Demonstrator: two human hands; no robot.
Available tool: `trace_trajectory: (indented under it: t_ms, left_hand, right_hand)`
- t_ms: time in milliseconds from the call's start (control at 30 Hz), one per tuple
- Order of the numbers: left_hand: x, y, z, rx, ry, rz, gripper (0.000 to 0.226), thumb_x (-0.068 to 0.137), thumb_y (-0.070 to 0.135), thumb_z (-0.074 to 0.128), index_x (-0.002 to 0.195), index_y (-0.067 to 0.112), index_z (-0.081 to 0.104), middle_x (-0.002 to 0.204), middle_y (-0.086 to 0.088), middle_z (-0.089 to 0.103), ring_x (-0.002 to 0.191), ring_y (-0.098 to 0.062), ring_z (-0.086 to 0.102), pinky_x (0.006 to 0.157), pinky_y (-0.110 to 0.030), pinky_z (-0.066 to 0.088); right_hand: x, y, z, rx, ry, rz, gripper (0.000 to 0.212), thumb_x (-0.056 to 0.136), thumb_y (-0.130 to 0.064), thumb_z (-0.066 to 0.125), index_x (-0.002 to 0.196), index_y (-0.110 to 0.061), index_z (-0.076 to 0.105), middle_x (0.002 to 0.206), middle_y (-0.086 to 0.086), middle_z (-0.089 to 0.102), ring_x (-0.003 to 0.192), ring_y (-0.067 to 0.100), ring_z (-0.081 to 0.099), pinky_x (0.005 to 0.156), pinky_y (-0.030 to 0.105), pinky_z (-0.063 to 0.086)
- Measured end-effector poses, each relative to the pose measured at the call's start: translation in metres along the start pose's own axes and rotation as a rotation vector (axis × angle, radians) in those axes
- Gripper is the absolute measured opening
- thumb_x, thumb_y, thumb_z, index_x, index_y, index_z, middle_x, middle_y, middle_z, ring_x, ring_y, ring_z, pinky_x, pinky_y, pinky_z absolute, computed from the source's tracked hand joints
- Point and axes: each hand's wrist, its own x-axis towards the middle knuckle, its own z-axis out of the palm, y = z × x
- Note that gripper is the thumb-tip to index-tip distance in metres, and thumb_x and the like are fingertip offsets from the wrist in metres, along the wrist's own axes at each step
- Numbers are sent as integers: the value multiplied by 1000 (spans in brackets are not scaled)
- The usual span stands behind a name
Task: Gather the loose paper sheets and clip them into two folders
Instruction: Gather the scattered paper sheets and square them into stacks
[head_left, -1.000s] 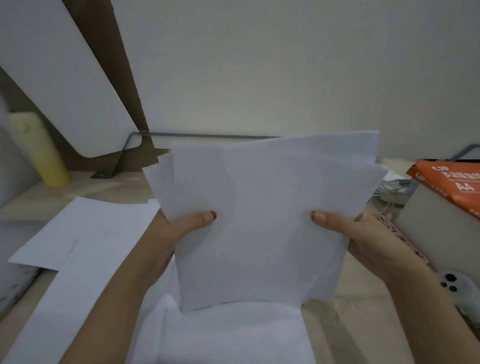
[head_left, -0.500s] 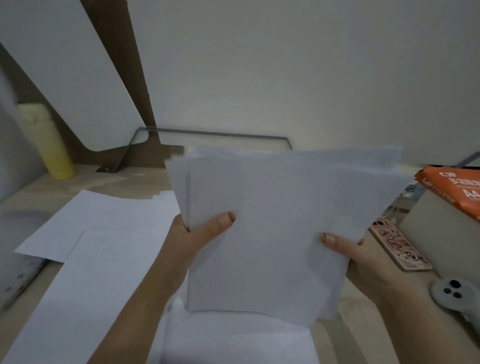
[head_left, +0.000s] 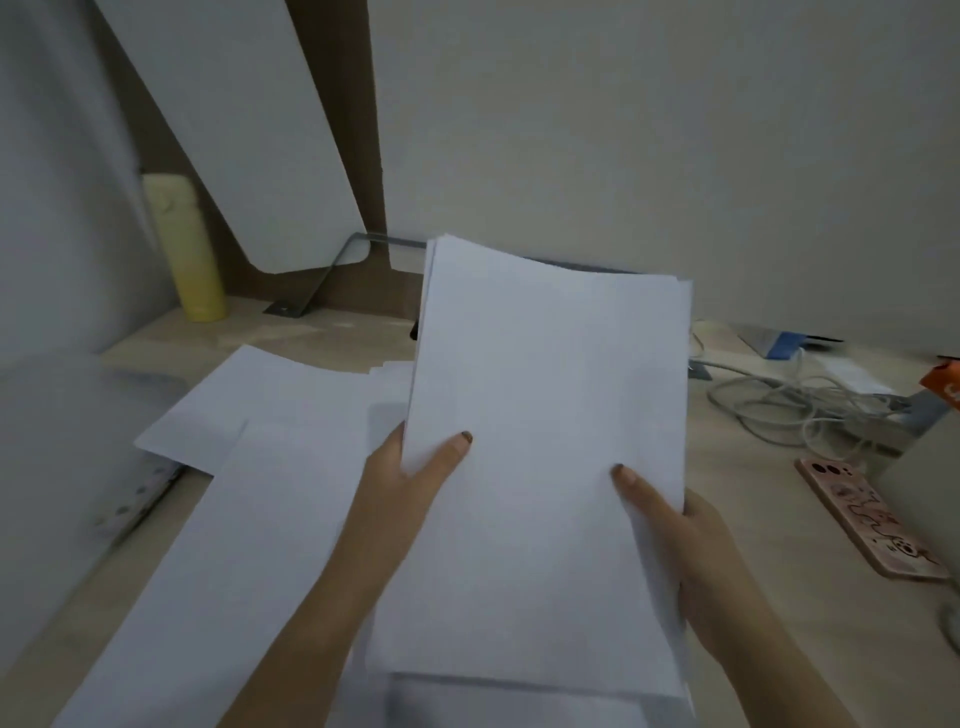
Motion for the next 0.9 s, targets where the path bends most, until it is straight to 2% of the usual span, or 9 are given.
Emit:
trace_trajectory:
  t_ms: [100, 233, 367, 467, 567, 700, 767, 833, 900]
  left_hand:
    - [6, -3, -37, 147, 85, 26, 13, 89, 24, 60, 102, 24, 59, 93, 13, 65, 87, -4, 65, 67, -16, 51]
    - [11, -17, -96, 352, 143, -50, 14, 93, 24, 54, 105, 19, 55, 98, 5, 63, 86, -10, 61, 68, -27, 48]
    - [13, -33, -146, 491, 177, -92, 16, 94, 17, 51, 109, 17, 57, 104, 3, 62, 97, -18, 59, 82, -32, 44]
    - [15, -44, -168, 575, 174, -131, 32, 93, 10, 50, 125, 11, 55, 111, 3, 56, 101, -14, 51, 86, -25, 35]
    - [15, -62, -185, 660, 148, -180, 43, 86, 18, 56, 129, 14, 52, 123, 1, 56, 110, -17, 54, 93, -30, 42]
    - [10, -75, -198, 508, 112, -219, 50, 80, 27, 56, 129, 29, 51, 128, 9, 57, 118, -12, 54, 98, -35, 45]
    - [7, -69, -196, 384, 75, -228, 61, 72, 35, 56, 132, 36, 48, 131, 15, 56, 122, -8, 52, 105, -41, 41]
    - [7, -63, -191, 301, 54, -226, 45, 82, 21, 55, 127, 30, 54, 116, 17, 63, 109, -4, 58, 100, -36, 44]
    - [9, -62, -189, 238, 135, -236, 29, 92, 3, 49, 111, 22, 57, 91, 20, 65, 84, 1, 61, 79, -24, 47]
  right_hand:
    - [-1, 15, 34, -12, -40, 52, 26, 85, -22, 63, 107, -9, 67, 98, 8, 75, 90, 26, 71, 85, 43, 54]
    - [-8, 36, 86, -60, -210, 137, 34, 90, -21, 57, 124, -19, 56, 116, 3, 67, 107, 25, 63, 100, 48, 46]
    - [-14, 51, 131, -166, -389, 220, 35, 87, -22, 55, 122, -20, 54, 116, 3, 65, 106, 24, 62, 98, 47, 47]
    - [-15, 63, 148, -193, -412, 274, 25, 90, -9, 51, 114, -15, 52, 106, 5, 64, 94, 22, 63, 85, 34, 52]
    - [-15, 76, 156, -375, -388, 213, 25, 88, -8, 49, 112, -17, 52, 106, 5, 63, 97, 22, 62, 90, 36, 50]
    - [-11, 90, 156, -537, -326, 100, 22, 66, -22, 45, 83, -20, 59, 104, 10, 59, 85, 21, 58, 78, 28, 49]
    - [-17, 83, 157, -465, -325, 128, 8, 64, -19, 45, 68, -13, 48, 92, 7, 51, 75, 18, 45, 66, 24, 36]
    - [-24, 71, 155, -351, -359, 171, 12, 75, -6, 48, 70, 0, 39, 77, 16, 41, 69, 19, 37, 61, 25, 30]
    - [-23, 67, 149, -216, -376, 220, 12, 79, 0, 49, 81, 11, 43, 82, 33, 44, 68, 31, 48, 69, 34, 45]
